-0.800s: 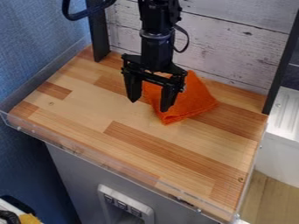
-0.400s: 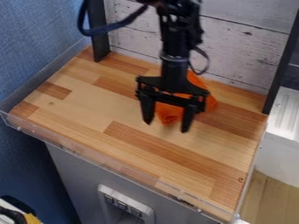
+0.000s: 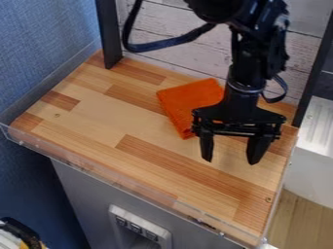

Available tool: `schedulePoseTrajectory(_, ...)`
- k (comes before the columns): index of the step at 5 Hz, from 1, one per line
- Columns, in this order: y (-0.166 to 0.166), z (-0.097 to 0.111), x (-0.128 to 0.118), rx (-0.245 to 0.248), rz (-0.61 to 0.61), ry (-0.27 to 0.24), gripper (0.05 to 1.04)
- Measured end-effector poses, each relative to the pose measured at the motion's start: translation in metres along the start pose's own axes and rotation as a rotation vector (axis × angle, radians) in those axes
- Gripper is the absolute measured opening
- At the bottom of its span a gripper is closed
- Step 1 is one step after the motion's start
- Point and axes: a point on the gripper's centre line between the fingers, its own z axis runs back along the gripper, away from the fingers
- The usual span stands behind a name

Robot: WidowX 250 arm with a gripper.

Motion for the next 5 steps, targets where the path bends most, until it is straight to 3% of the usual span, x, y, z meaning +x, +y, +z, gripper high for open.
schedulePoseTrajectory(2, -0.011, 0.006, -0.011, -0.017, 0.205, -0.042, 0.997)
schedulePoseTrajectory(5, -0.008, 0.003, -0.021, 0.018, 0.365, -0.019, 0.999)
